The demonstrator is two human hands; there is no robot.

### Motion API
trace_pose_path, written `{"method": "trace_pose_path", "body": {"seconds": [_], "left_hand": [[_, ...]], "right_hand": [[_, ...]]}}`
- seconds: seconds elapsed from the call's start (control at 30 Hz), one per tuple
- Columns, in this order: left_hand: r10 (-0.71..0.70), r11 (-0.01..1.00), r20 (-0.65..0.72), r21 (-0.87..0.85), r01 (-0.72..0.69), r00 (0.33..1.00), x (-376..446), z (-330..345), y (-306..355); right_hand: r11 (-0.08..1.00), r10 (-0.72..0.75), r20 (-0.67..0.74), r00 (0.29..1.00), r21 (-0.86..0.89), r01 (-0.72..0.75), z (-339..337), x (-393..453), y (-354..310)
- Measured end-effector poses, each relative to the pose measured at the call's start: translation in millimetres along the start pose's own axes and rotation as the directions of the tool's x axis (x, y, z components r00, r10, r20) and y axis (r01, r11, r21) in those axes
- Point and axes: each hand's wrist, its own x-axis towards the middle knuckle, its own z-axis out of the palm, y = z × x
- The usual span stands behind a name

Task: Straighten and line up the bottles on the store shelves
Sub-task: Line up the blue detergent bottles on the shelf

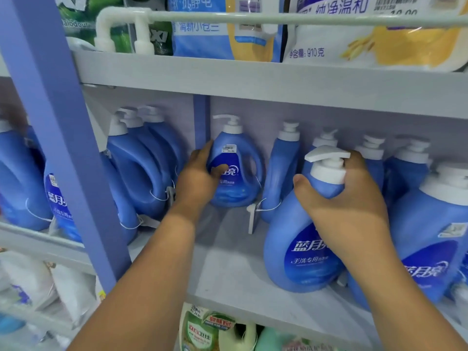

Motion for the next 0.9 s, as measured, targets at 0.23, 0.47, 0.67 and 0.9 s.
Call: {"method": "trace_pose_path", "body": {"seconds": [0.23, 0.47, 0.67, 0.9], "left_hand": [[-0.107, 0.955, 0.053, 0.282, 0.088, 0.993, -13, 36, 18], [-0.187, 0.964, 0.066, 0.203, 0.170, 0.980, -5, 47, 6], [-0.228, 0.918, 0.020, -0.329, 0.222, 0.973, -39, -6, 51], [0.106, 0.973, 0.166, -0.222, -0.068, 0.980, -110, -58, 54]], "right_hand": [[1.000, 0.003, -0.017, 1.000, 0.026, -0.002, 4, -1, 1], [1.000, 0.007, -0.022, 1.000, -0.028, -0.007, 6, -2, -1], [0.991, 0.003, 0.092, 0.996, -0.135, 0.010, 20, -1, 1], [0.981, 0.037, 0.534, 0.845, -0.179, 0.071, 49, 4, -26]]}}
